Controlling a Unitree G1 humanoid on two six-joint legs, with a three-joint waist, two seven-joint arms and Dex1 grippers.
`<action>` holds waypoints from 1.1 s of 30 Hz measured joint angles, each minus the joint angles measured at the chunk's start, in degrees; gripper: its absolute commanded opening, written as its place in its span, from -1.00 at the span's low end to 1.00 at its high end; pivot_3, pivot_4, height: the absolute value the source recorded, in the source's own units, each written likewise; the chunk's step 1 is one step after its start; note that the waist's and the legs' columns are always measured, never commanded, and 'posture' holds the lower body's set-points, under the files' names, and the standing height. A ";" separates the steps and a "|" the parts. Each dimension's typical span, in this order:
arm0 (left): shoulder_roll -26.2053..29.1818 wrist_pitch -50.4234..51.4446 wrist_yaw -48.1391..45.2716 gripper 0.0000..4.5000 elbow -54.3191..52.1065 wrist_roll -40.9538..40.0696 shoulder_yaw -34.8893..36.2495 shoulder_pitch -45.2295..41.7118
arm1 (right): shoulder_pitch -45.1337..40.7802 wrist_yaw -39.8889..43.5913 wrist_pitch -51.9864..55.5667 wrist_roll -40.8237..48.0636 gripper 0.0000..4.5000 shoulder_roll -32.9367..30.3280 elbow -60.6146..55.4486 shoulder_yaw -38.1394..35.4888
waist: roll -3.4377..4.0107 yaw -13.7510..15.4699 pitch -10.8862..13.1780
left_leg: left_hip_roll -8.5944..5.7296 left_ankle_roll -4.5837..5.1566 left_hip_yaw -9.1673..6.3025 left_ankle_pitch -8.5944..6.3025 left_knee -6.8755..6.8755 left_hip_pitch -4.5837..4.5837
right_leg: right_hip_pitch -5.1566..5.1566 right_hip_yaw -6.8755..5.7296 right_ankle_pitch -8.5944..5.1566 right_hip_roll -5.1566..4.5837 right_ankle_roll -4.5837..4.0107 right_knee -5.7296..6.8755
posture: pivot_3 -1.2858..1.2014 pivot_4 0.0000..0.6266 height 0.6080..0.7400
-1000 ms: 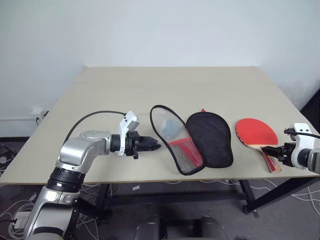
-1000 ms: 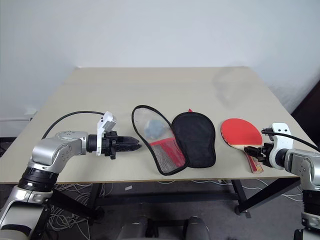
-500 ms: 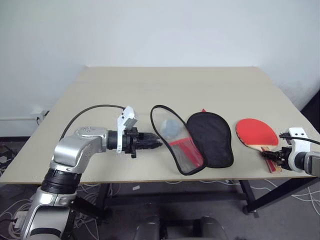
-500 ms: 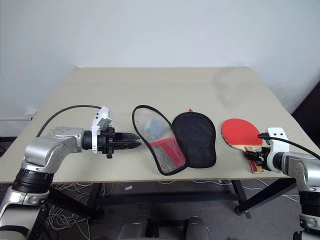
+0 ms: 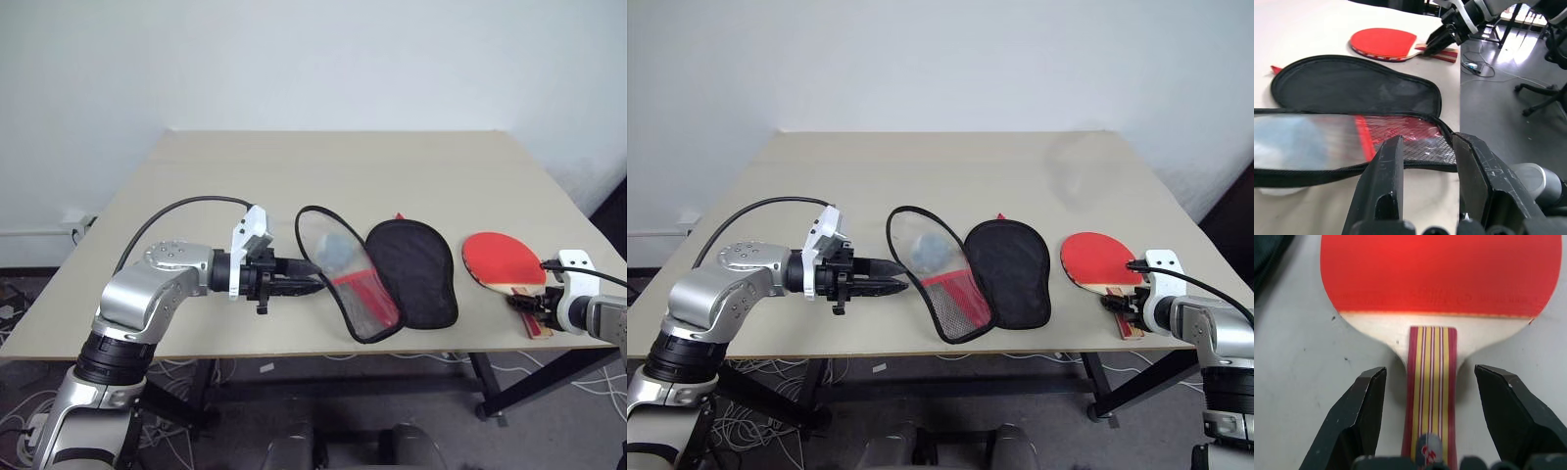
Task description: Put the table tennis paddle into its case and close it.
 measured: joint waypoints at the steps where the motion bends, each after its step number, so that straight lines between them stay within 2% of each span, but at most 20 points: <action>1: 0.00 -0.14 -0.03 -0.26 0.00 0.25 -0.41 0.02 | 0.00 0.00 -0.21 -0.10 0.01 0.09 0.23 0.26 | 0.00 0.00 0.00 | 0.00 0.00 0.00 0.00 0.00 0.00 | 0.00 0.00 0.00 0.00 0.00 0.00 | 0.03 -1.00 0.75; 4: -0.03 -0.35 -0.06 -0.26 0.00 0.69 -1.47 0.04 | -0.33 -0.21 -0.63 -0.66 -0.46 0.45 0.60 0.94 | 0.00 -0.02 0.00 | 0.02 0.00 0.00 0.00 0.01 0.00 | -0.01 0.00 0.00 -0.01 0.00 0.00 | 0.03 -1.00 0.75; 5: -0.02 -0.35 -0.04 -0.26 0.00 0.68 -1.47 0.03 | -0.48 -0.18 -0.65 -0.79 -0.49 0.45 0.60 1.22 | 0.00 -0.04 0.00 | 0.02 0.00 0.00 0.00 0.01 0.00 | -0.01 0.00 0.00 0.00 0.00 0.00 | 0.03 -1.00 0.75; 17: -0.02 -0.28 0.51 -0.26 0.23 0.67 -1.46 0.00 | -2.33 -0.74 -0.13 -0.76 -0.49 1.54 1.32 1.24 | 0.03 -0.15 0.01 | 0.03 0.00 0.02 0.00 0.02 0.00 | -0.04 0.03 0.01 0.02 -0.01 0.03 | 0.03 -1.00 0.75; 25: -0.06 -0.29 0.78 -0.26 1.36 0.72 -1.45 -0.42 | -11.45 -6.24 6.84 0.34 -0.49 2.73 -3.78 -2.77 | 0.07 0.07 0.02 | 0.08 0.00 0.00 0.00 0.03 -0.02 | -0.07 0.00 0.00 0.00 0.00 0.05 | 0.03 -1.00 0.75; 30: -0.18 -0.29 0.74 -0.26 2.40 1.01 -1.49 -1.37 | -15.18 -9.60 12.24 0.56 -0.49 5.91 -7.15 -3.60 | 0.07 0.00 0.02 | 0.09 -0.01 0.02 0.00 0.03 -0.04 | -0.08 0.01 0.01 -0.03 -0.01 0.06 | 0.03 -1.00 0.75; 33: -0.46 -0.32 0.64 -0.26 3.33 1.68 -1.53 -2.40 | -16.87 -12.56 15.65 0.43 -0.49 9.90 -10.13 -3.56 | 0.08 -0.07 0.01 | 0.09 -0.02 0.04 0.01 0.01 -0.04 | -0.10 0.01 0.01 0.01 -0.01 0.09 | 0.03 -1.00 0.75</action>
